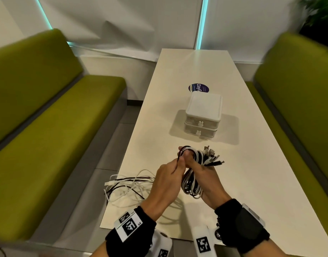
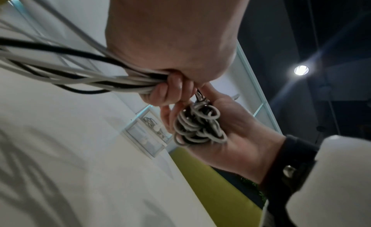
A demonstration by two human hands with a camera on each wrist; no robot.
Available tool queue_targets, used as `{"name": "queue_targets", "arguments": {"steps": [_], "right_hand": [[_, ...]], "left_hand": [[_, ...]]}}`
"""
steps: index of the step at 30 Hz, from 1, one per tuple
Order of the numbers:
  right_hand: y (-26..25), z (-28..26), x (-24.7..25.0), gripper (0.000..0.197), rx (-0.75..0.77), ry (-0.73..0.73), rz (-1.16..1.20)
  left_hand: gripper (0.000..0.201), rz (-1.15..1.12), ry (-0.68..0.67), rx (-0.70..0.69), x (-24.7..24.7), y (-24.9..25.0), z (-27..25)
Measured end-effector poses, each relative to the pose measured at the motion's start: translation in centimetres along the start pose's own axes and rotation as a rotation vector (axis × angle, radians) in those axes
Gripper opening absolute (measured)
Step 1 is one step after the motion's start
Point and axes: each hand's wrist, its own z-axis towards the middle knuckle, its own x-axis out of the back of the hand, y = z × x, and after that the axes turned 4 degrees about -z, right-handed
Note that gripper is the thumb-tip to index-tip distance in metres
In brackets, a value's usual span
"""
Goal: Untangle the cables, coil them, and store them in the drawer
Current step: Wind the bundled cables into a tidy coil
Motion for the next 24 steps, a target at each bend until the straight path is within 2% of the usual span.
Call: {"name": "queue_targets", "arguments": {"steps": [4,8,11,14,16,18,21,23,24], "right_hand": [[0.0,-0.1,0.4,0.052,-0.001,-0.107,0.023],[-0.3,-0.3,0.7,0.052,-0.023,-0.162,-0.015],[-0.2,-0.3,0.7,0.042,-0.055,-0.199,-0.053],[-0.2,-0.2,0.3,0.041,-0.042,-0.129,-0.050],[-0.5,0.0,0.0,0.042,-0.017,-0.043,-0.074],[-0.9,0.2,-0.4,0.044,0.002,-0.006,-0.072],[-1.2,0.1,-0.7,0.037,-0.033,-0.025,0.121],[-1.6,0.1,-0.4,0.035,-0.064,-0.042,0.320],[-1.8,0.2,-0.2,0.036,-0.069,-0.045,0.348]], "left_hand": [[0.057,0.094,-0.111,0.021,-0.3,0.2,0.3],[0.045,0.163,-0.195,0.035,0.1,0.6,0.3],[0.040,0.216,-0.259,0.013,0.7,1.2,0.4],[0.039,0.270,-0.262,-0.030,0.8,0.7,1.0],[0.039,0.332,-0.203,-0.080,0.4,-0.2,1.1],[0.051,0.453,-0.178,-0.128,0.2,-0.5,1.0],[0.063,0.327,-0.119,-0.109,0.6,-0.7,1.0],[0.060,0.277,-0.146,-0.180,1.2,-1.3,0.7],[0.055,0.269,-0.179,-0.211,1.5,-1.7,0.6]]}}
